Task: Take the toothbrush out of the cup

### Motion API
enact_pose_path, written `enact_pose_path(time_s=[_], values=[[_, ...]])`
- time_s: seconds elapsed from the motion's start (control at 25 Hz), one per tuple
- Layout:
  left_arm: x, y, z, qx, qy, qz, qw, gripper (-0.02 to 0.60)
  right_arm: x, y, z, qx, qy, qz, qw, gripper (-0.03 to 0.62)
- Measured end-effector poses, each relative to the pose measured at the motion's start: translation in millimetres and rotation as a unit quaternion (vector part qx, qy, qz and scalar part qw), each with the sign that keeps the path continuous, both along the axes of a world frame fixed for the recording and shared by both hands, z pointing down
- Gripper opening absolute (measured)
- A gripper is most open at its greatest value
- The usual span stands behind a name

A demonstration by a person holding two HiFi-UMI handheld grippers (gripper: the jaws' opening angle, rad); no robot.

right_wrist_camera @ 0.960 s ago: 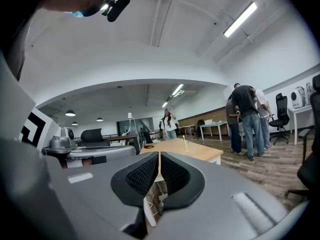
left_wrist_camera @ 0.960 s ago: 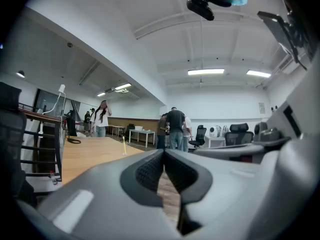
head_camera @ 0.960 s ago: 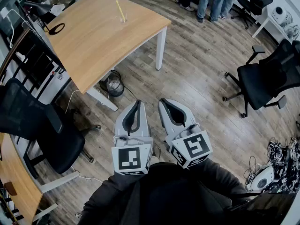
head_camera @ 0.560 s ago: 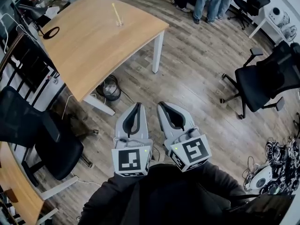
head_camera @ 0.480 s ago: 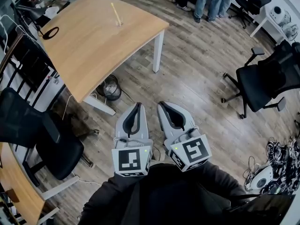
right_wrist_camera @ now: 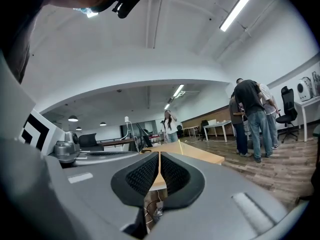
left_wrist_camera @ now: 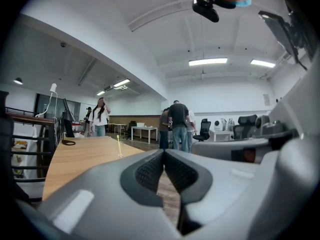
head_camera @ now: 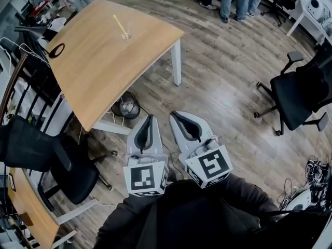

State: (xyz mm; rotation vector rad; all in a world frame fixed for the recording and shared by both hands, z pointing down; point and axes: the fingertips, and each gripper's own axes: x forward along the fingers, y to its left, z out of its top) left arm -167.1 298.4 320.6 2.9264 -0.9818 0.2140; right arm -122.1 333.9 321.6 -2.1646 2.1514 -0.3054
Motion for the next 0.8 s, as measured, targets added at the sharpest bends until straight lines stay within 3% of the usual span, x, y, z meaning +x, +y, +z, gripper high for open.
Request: enact_pose_path(time_s=[0.44,0.8], values=[[107.5,-4.7,0.2,0.010,-0.032,0.014,0.9993,0.008,102.4,-6.8,3.8,0.010,-0.029,0.004,1.000,0.012],[131.6,-14.0,-3.4,0.015,-0.049,-0.005,0.9987,0.008,127.0,-22.5,-1.6,0.025,-0.045,-0.022,0.998,0.012]])
